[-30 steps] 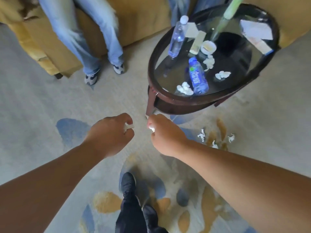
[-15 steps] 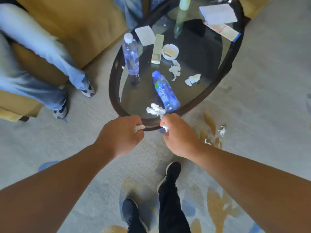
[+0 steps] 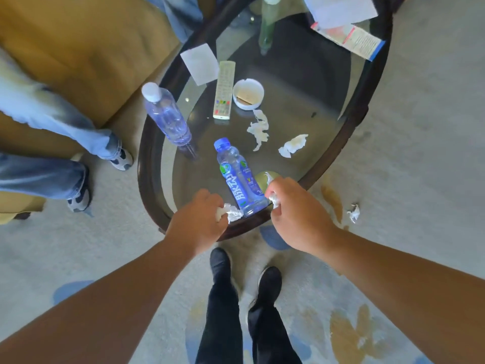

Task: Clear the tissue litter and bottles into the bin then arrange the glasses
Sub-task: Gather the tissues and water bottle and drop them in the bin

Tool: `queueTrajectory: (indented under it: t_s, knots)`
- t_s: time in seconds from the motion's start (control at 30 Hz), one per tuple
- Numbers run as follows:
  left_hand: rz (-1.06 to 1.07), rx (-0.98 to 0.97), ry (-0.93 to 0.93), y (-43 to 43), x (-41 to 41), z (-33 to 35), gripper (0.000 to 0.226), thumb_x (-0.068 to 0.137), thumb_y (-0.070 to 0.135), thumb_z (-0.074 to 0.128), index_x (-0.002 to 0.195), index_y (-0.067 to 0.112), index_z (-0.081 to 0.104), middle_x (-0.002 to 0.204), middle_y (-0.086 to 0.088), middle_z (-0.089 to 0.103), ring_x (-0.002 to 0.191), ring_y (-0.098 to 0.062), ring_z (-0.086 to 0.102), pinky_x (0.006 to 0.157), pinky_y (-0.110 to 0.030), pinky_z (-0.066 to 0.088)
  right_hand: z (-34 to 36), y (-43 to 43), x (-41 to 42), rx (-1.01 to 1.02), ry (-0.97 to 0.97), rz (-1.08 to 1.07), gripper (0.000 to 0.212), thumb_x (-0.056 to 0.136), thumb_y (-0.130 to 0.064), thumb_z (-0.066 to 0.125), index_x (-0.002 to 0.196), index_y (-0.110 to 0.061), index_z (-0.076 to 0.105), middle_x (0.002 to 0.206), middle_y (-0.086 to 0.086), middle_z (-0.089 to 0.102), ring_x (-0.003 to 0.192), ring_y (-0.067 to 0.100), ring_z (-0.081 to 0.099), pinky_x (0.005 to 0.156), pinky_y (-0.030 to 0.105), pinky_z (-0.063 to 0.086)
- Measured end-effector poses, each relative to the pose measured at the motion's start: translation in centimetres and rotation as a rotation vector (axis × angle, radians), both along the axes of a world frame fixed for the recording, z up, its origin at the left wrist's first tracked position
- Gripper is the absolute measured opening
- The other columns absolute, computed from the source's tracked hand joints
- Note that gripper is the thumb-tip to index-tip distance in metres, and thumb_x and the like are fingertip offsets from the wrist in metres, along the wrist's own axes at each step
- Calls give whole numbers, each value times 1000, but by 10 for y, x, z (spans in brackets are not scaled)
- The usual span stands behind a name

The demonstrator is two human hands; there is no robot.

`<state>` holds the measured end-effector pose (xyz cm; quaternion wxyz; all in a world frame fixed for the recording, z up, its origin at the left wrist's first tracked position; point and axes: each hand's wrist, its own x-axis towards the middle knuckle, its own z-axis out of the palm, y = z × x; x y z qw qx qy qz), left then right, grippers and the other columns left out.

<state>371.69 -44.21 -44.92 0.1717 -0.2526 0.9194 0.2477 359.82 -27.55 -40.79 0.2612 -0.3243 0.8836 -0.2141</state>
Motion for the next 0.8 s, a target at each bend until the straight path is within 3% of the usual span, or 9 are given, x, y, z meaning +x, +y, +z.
queueTrajectory:
  t_s: [0.17, 0.33, 0.57, 0.7, 0.8]
  knots:
    - [-59, 17, -111, -1, -18, -49, 37, 91, 32, 54, 125, 21, 45, 126, -2, 37, 93, -27, 61, 77, -36, 50, -21, -9, -12, 9, -19, -40, 30, 82, -1, 47, 109, -13, 52, 106, 3, 52, 91, 23, 51, 77, 36, 45]
    - [-91, 11, -168, -6, -21, -78, 49, 88, 34, 58, 131, 25, 37, 126, -2, 37, 90, -27, 62, 74, -36, 51, -32, -22, -18, 33, -54, -30, 26, 83, -2, 46, 107, -13, 49, 97, -1, 44, 80, 18, 43, 67, 28, 34]
    - [-197, 26, -219, -16, -23, -93, 24, 90, 32, 49, 113, 26, 51, 110, -2, 49, 92, -27, 60, 75, -36, 51, -38, -35, -22, 43, -98, -69, 27, 84, -5, 48, 109, -15, 49, 100, -3, 46, 82, 16, 46, 67, 27, 37]
    - [-195, 19, -157, -34, -24, -72, 12, 89, 33, 50, 96, 24, 49, 94, 3, 49, 78, -21, 54, 65, -30, 40, -30, -43, -26, 51, -91, -92, 29, 84, -4, 46, 111, -15, 47, 78, -12, 40, 66, 10, 41, 57, 25, 30]
    - [-171, 31, -118, -55, -29, -47, 9, 86, 30, 49, 86, 24, 43, 75, 7, 48, 71, -22, 52, 61, -31, 37, -21, -51, -30, 40, -92, -120, 28, 86, -4, 47, 112, -14, 43, 66, -9, 38, 53, 8, 38, 48, 22, 23]
